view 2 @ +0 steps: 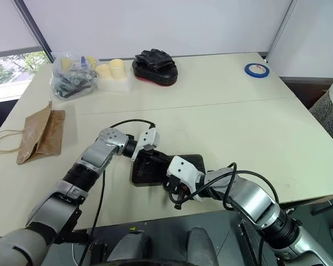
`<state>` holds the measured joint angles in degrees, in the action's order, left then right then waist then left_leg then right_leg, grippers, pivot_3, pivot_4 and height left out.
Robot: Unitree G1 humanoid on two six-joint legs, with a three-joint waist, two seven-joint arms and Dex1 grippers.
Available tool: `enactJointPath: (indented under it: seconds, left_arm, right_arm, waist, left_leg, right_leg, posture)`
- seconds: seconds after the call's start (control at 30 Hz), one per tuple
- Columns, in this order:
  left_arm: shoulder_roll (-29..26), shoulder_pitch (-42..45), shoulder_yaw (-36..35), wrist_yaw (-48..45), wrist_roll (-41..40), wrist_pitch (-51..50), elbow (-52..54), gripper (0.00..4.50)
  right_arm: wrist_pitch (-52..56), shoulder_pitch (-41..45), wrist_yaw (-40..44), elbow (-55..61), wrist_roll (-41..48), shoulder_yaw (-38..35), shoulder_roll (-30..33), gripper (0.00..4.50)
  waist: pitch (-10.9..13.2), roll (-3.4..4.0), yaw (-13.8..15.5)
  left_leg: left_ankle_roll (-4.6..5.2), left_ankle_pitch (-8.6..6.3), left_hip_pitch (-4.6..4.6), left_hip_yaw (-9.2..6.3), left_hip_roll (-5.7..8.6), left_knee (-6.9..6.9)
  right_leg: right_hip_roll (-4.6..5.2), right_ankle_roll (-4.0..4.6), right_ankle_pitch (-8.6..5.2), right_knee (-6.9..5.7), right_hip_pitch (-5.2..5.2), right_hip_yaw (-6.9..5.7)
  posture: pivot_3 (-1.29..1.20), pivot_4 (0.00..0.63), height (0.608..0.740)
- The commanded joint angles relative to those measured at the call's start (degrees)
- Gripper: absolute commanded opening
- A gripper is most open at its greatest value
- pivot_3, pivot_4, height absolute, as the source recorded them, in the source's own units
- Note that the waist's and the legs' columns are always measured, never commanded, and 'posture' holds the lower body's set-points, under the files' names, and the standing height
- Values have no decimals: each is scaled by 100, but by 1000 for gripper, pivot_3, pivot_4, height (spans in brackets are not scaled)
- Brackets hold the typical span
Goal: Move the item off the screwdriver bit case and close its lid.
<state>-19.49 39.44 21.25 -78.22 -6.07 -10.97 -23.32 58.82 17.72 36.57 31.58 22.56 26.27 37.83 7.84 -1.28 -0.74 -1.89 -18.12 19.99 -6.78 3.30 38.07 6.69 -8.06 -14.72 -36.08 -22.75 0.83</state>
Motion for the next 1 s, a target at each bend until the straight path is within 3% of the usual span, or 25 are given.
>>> enactJointPath:
  seconds: [0.03,1.0]
  left_arm:
    - [-157,-318,377,-16,339,-255,-186,0]
    - [-243,-626,250,213,174,-653,201,0]
  right_arm:
    - [-51,115,-226,-400,-370,-103,46,30]
    - [-1106,163,-373,-628,-1732,565,823,30]
  waist:
    - [-2,-2,-1]
    - [-4,1,33]
  left_leg:
    - [0,0,0,0,0,0]
    - [1,-1,-32,-4,-2,-14]
  right_leg:
    - [0,0,0,0,0,0]
    - [2,-3,-2,35,45,-3]
  posture:
    - [0,150,740]
    - [0,150,740]
